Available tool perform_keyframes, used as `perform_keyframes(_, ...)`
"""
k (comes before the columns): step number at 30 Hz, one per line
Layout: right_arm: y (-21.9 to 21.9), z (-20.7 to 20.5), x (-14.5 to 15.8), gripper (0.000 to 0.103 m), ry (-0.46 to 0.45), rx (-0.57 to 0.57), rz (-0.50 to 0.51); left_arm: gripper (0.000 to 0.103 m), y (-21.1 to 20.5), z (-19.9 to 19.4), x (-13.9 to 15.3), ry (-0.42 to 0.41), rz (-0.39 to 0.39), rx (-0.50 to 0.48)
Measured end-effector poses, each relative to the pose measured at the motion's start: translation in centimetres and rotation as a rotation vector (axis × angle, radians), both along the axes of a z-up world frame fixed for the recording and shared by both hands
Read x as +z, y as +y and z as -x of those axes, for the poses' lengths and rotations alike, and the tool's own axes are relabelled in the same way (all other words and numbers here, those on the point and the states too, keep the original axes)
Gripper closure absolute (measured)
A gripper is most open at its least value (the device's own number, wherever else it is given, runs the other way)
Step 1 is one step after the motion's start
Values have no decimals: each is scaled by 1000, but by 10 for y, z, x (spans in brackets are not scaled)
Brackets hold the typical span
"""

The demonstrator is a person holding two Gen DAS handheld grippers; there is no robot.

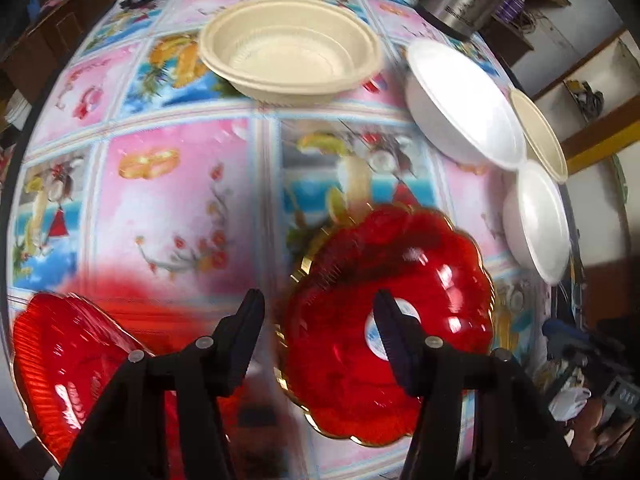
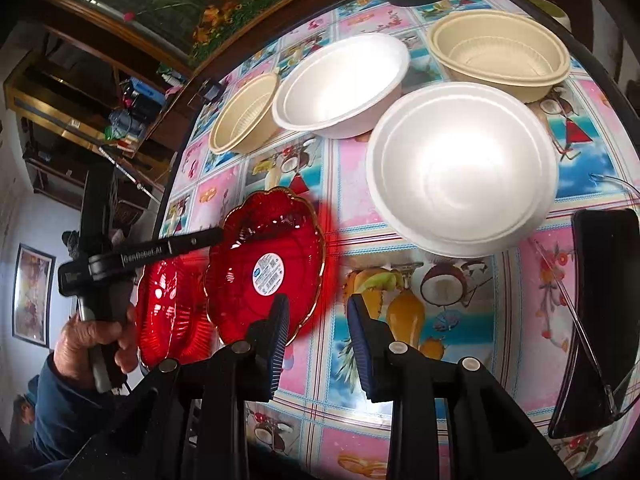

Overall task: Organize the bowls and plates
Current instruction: 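Grasp the red plate with the white sticker with the left gripper, then lift the sticker plate and carry it over the red wedding plate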

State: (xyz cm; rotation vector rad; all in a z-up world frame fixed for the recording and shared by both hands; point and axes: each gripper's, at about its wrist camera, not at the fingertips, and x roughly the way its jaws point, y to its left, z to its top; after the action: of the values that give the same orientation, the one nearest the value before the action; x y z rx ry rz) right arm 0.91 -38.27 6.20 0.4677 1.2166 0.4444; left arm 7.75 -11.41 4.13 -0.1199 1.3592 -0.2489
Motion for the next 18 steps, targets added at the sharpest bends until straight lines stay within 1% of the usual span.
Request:
perform_keyframes(2, -3, -1, -4, 71, 16, -18, -5, 48, -8, 10, 0, -3, 16, -20)
perform_keyframes(3, -5, -2, -6, 71, 25, -28, -7, 48, -13, 17, -1, 4, 39, -33)
perform_keyframes(6, -9, -4, -13, 71, 52, -49, -7, 48, -24, 32, -3, 6, 73, -62)
perform_keyframes(7, -10, -4, -15, 71, 58, -55, -7, 48, -27, 38, -5, 6, 77, -63)
perform_keyframes(10, -20, -5, -21, 71, 59, -102, 38, 48, -27, 45, -4, -12, 77, -48)
perform_keyframes(11, -24, -5, -23, 71, 62, -113, 31, 48, -25, 46, -4, -16, 82, -39)
perform_keyframes(14, -29, -6, -28, 71, 76, -130, 19, 48, -23, 45, -8, -13, 46, -28)
perform_keyframes(18, -21, -7, -33, 71, 84, -96, 14, 48, -20, 49, -10, -30, 10, -23)
